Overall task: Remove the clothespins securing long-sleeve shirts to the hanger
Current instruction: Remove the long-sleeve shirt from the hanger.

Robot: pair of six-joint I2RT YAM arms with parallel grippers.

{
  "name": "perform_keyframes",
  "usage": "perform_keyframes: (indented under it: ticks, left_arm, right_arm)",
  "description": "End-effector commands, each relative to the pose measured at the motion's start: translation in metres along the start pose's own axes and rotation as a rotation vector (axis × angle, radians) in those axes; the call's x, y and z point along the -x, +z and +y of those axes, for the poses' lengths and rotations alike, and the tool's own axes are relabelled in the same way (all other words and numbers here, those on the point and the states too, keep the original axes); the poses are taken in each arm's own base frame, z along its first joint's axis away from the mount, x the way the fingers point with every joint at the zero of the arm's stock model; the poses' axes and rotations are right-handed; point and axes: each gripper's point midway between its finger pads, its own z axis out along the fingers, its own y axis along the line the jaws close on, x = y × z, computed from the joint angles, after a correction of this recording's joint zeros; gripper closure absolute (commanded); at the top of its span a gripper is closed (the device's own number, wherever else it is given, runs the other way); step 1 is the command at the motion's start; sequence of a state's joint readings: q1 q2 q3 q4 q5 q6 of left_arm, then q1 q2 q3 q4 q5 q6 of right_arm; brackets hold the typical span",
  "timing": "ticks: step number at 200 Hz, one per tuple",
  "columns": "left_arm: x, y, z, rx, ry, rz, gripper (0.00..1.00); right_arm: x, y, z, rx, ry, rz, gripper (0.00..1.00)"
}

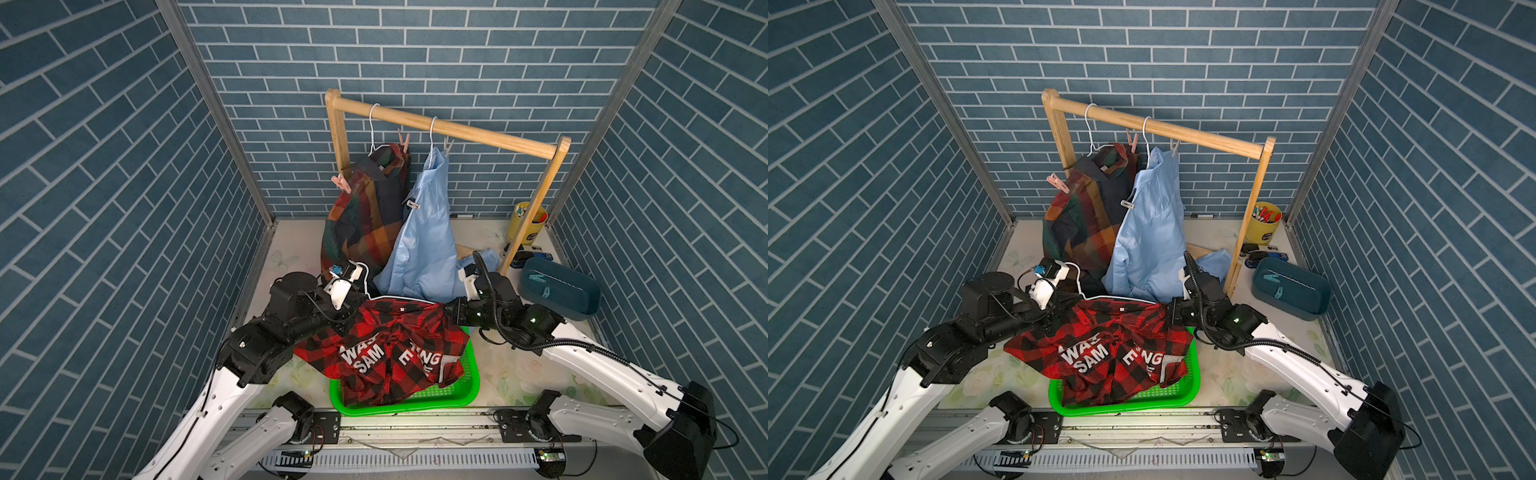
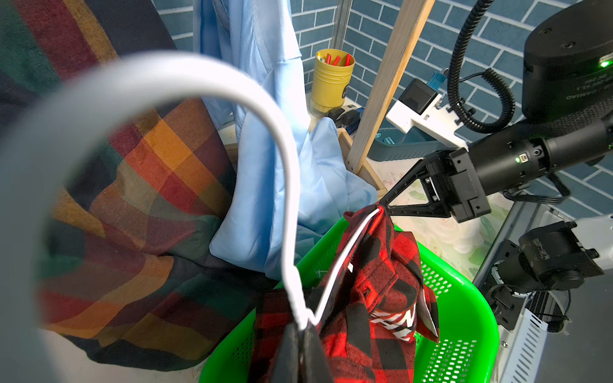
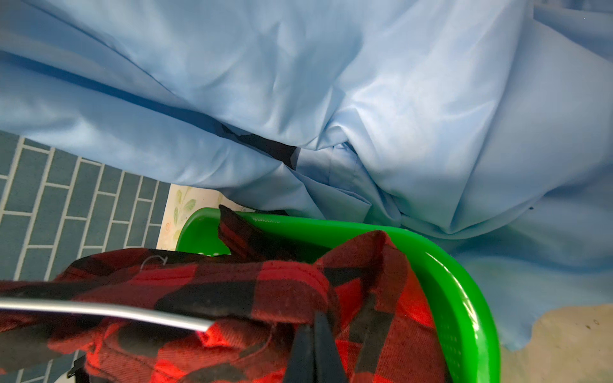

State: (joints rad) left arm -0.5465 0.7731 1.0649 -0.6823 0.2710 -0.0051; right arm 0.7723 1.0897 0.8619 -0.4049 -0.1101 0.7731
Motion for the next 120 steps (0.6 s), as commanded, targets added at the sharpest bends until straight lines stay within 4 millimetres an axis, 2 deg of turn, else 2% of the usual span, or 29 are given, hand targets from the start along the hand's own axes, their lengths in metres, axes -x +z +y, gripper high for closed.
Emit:
perform_keyframes:
  ticks: [1, 54, 120]
  left_arm:
    - [0.051, -0.043, 0.031, 0.202, 0.001, -0.227, 1.00]
    - [0.052, -0.046, 0.039, 0.244, 0.017, -0.221, 1.00]
    - [0.043, -0.025, 0.029, 0.153, 0.009, -0.172, 1.00]
  right_arm:
    - [-0.041, -0.012, -0.120, -0.475, 0.110, 0.099, 1.00]
    - [-0.042, -0.010, -0.126, -0.482, 0.118, 0.107, 1.00]
    - [-0.036, -0.008, -0.114, -0.421, 0.111, 0.087, 1.00]
